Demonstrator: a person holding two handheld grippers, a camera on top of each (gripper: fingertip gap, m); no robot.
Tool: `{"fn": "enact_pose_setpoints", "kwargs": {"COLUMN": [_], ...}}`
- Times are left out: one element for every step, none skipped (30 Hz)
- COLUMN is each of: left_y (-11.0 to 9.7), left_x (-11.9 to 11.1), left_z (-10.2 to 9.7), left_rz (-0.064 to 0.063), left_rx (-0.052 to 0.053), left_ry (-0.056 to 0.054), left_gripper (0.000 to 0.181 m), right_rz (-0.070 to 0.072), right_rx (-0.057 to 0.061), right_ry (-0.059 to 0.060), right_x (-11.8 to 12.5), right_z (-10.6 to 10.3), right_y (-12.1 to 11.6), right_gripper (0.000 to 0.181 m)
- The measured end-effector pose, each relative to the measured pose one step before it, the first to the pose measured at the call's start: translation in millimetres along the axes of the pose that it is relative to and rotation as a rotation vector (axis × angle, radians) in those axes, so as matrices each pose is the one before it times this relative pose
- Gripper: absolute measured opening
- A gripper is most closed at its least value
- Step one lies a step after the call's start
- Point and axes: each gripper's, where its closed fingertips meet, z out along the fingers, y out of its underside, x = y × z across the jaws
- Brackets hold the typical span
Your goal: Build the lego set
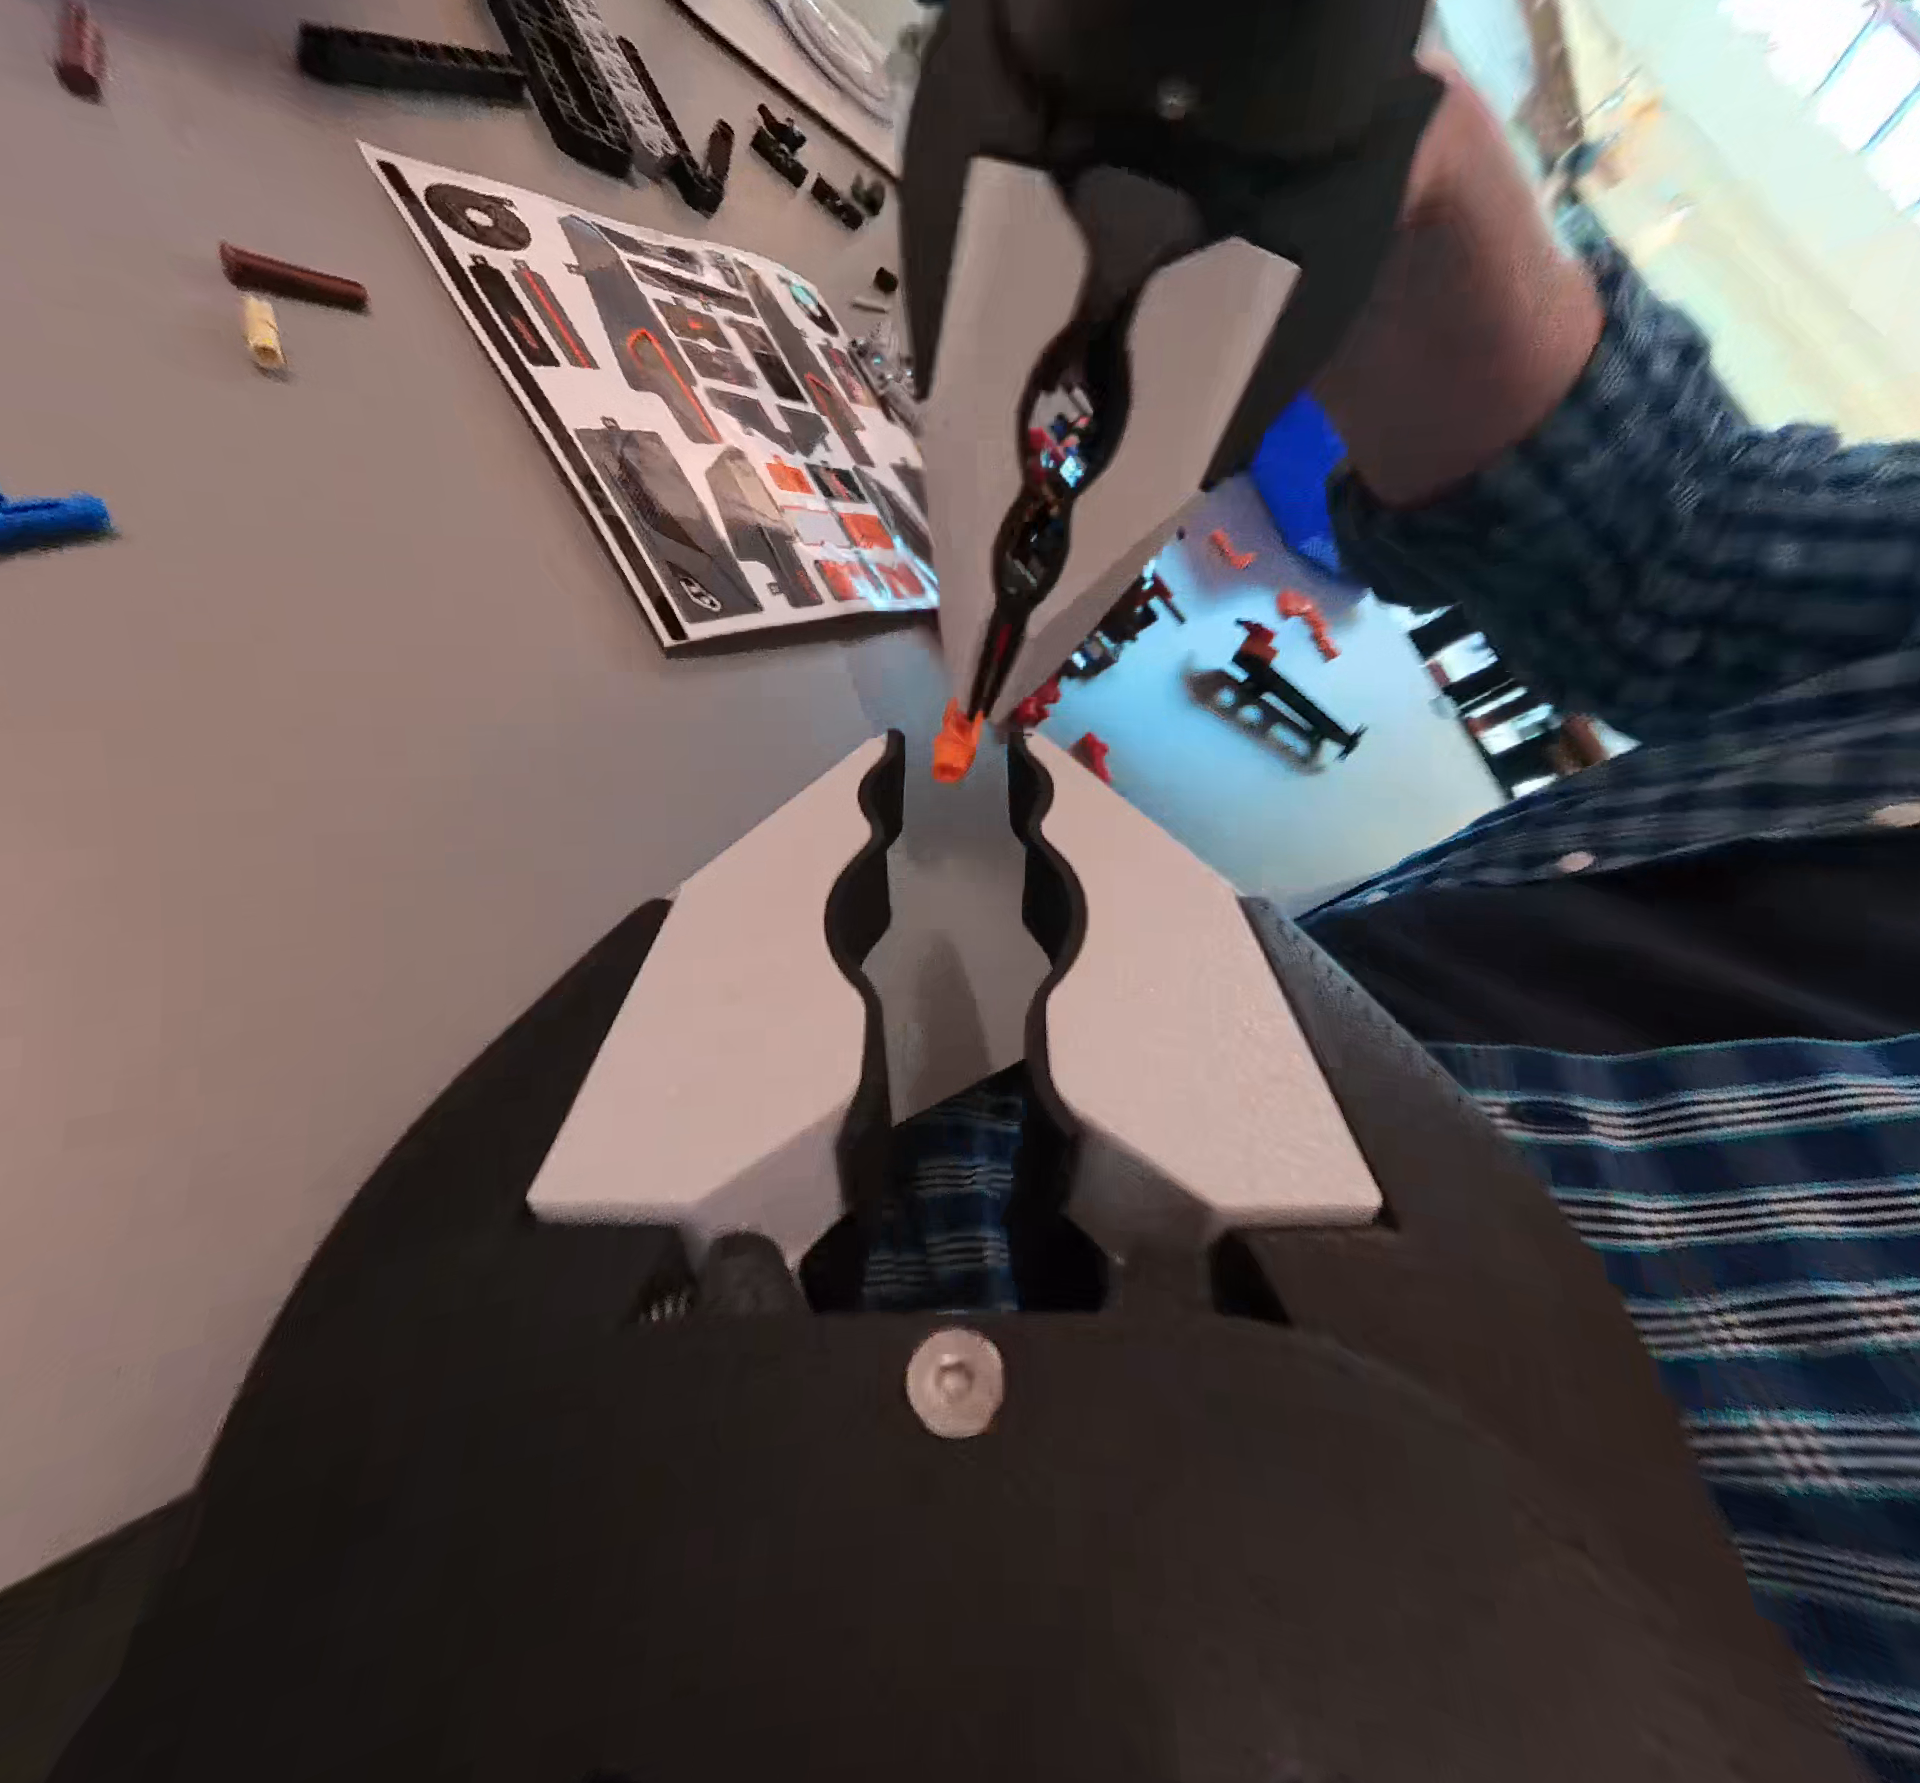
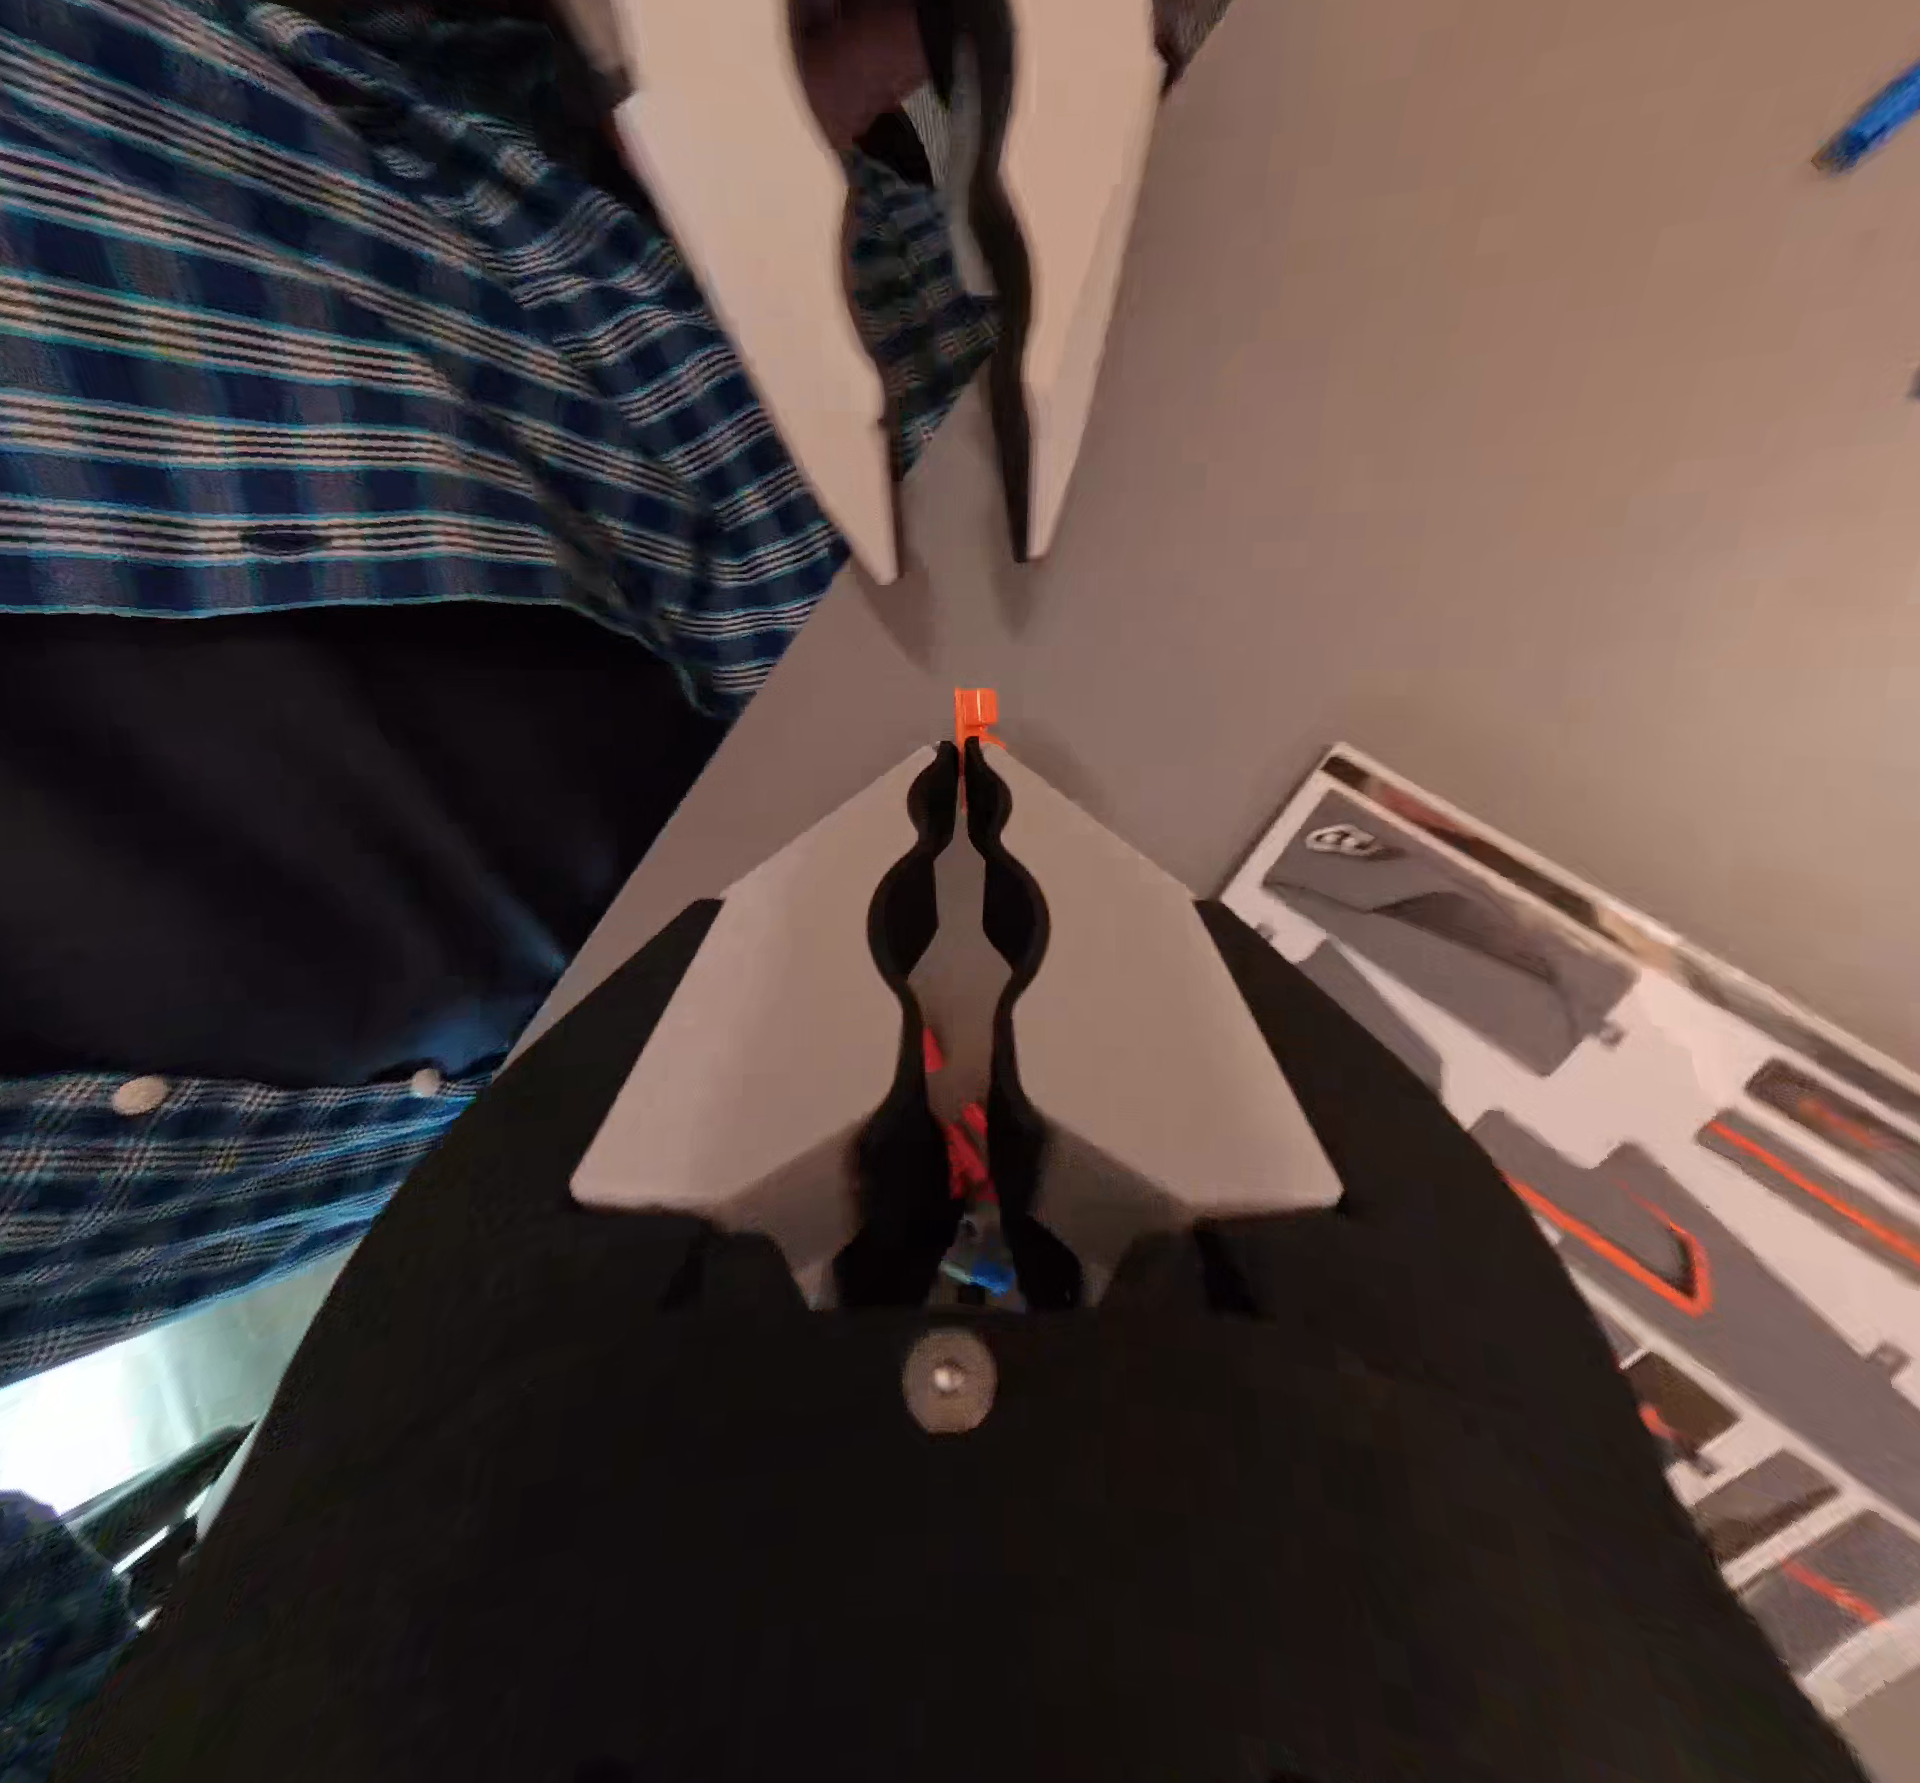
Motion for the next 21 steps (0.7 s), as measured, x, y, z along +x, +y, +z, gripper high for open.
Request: {"fn": "enact_pose_setpoints", "kwargs": {"left_y": [4.0,4.12,4.41,4.39,4.06,3.35,2.98,1.92,1.22,0.36,-0.45,-0.16,0.76,0.23,-0.07,0.15,0.09,-0.19,0.01,-0.48,-0.12], "left_x": [-1.38,-2.0,-0.54,0.86,-3.92,-4.04,-1.64,-1.58,-1.45,0.58,-1.87,-3.79,-3.0,-2.02,-0.51,-0.62,-0.64,-0.83,-1.3,-0.3,-0.41], "left_z": [0.92,1.9,2.65,2.97,2.37,1.66,1.91,2.01,1.98,1.97,1.27,0.39,0.62,0.28,0.47,0.56,0.51,0.77,0.66,0.5,0.5], "left_rz": [0.0224,0.018,0.0199,0.0176,0.0148,0.0315,0.0281,0.0136,0.0182,0.0151,0.0044,0.0102,0.0099,0.0021,-0.0003,-0.0002,0.0029,0.0086,0.0069,0.0065,0.0056], "left_rx": [-0.0186,-0.0179,-0.0198,-0.0228,-0.0266,-0.0245,-0.0238,-0.0185,-0.0122,-0.0065,-0.0023,-0.0024,-0.0072,-0.0045,-0.0018,-0.0039,-0.006,-0.0043,-0.0057,-0.0014,-0.0023], "left_ry": [-0.0179,-0.0185,-0.0075,0.0018,-0.0303,-0.033,-0.0152,-0.014,-0.0153,-0.0021,-0.016,-0.0268,-0.0194,-0.0104,-0.0018,-0.0023,-0.0047,-0.0085,-0.011,-0.0045,-0.0038], "left_gripper": [0.019,0.019,0.018,0.018,0.018,0.017,0.017,0.016,0.014,0.012,0.011,0.008,0.005,0.003,0.002,0.002,0.0,0.0,0.0,0.001,0.002], "right_rz": [0.0164,0.0172,0.0084,0.0107,0.007,0.0085,0.0188,0.0068,0.0035,0.0059,-0.0041,-0.0017,0.0101,-0.0009,-0.0133,0.001,0.0014,-0.0092,-0.0069,-0.0037,-0.005], "right_rx": [-0.0241,-0.0276,-0.0176,-0.0128,-0.0143,-0.0064,-0.0028,-0.007,0.0035,0.0056,0.0017,0.0063,0.0085,0.0038,-0.0005,0.0,0.0026,0.008,0.018,0.0135,0.0054], "right_ry": [-0.0052,-0.026,-0.0165,-0.0047,-0.0139,-0.0091,-0.0013,0.0034,-0.0072,-0.0017,0.0042,0.0115,0.0142,0.0045,0.0016,0.0198,0.0209,0.0101,0.017,0.0184,0.0146], "right_x": [5.4,0.86,1.16,2.62,0.83,1.5,2.91,2.79,0.43,0.87,0.91,1.8,2.91,1.38,0.09,3.41,3.29,1.06,1.63,1.66,0.57], "right_z": [4.87,4.84,4.31,3.39,2.61,1.89,1.19,1.1,0.44,-0.21,-0.28,-0.73,-0.9,-0.24,0.28,0.12,-0.36,-0.74,-1.7,-1.96,-2.05], "right_y": [-0.44,0.11,-1.17,-1.28,-0.08,-0.64,-0.82,0.22,-1.24,-1.57,-0.66,-1.1,-1.16,-0.21,0.58,0.31,-0.19,-0.68,-2.37,-1.67,-0.16], "right_gripper": [0.0,0.0,0.0,0.0,0.0,0.0,0.0,0.0,0.0,0.0,0.0,0.0,0.0,0.001,0.001,0.003,0.004,0.007,0.008,0.01,0.012]}}
